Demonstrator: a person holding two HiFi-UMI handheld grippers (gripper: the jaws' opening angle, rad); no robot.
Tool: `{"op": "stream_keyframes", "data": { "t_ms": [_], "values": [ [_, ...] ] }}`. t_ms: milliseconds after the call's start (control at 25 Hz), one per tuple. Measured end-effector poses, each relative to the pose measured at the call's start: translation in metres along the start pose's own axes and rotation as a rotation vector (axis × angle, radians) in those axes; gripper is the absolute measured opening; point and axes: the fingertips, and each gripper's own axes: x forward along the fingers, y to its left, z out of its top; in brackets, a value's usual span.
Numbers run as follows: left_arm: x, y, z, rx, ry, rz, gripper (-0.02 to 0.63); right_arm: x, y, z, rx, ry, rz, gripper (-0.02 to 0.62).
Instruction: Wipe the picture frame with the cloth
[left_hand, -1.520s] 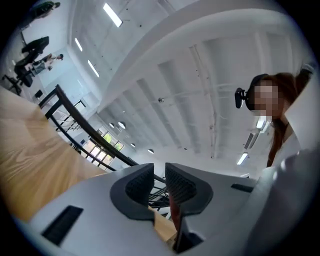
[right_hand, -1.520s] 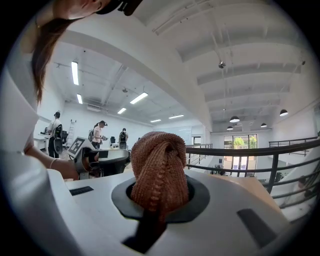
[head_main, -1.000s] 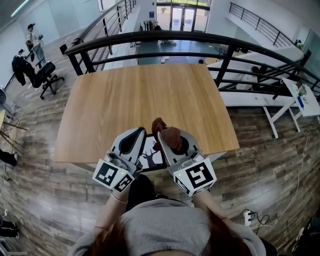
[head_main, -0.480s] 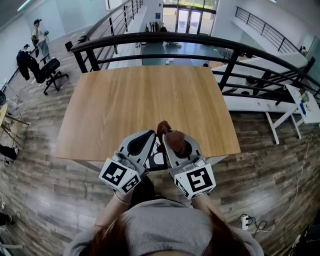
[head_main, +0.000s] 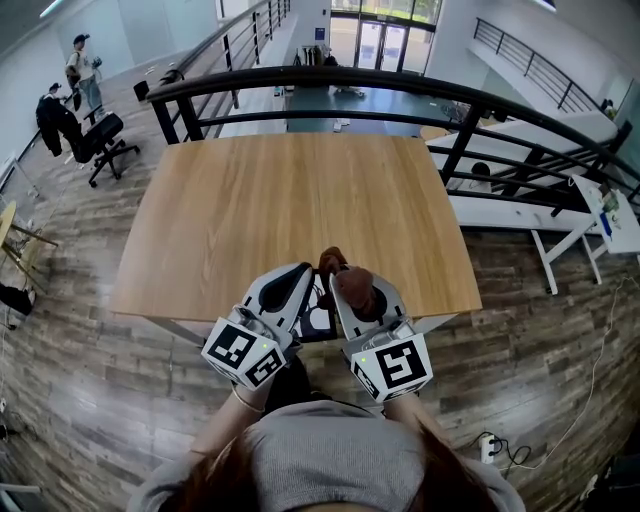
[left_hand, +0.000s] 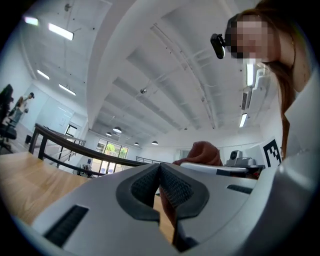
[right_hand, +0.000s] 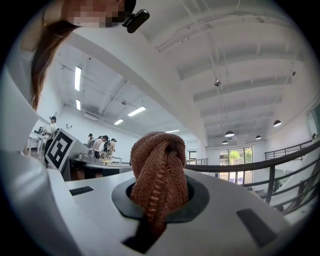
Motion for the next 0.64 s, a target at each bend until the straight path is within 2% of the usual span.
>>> {"op": "stream_keyframes", "data": {
  "t_ms": [360,640],
  "values": [
    [0.0015,-0.0078,-0.0103,0.008,0.036,-0.040,0.009,-0.0021,0.0012,-0.0067,0.009,0.017,-0.006,0.046],
    [0.0001,-0.0043,-0.0105,0.008,0.041,-0.040,0.009,-0.0007,0.0039,-0.0075,0.011,0.016,-0.006,0.046]
  ]
}}
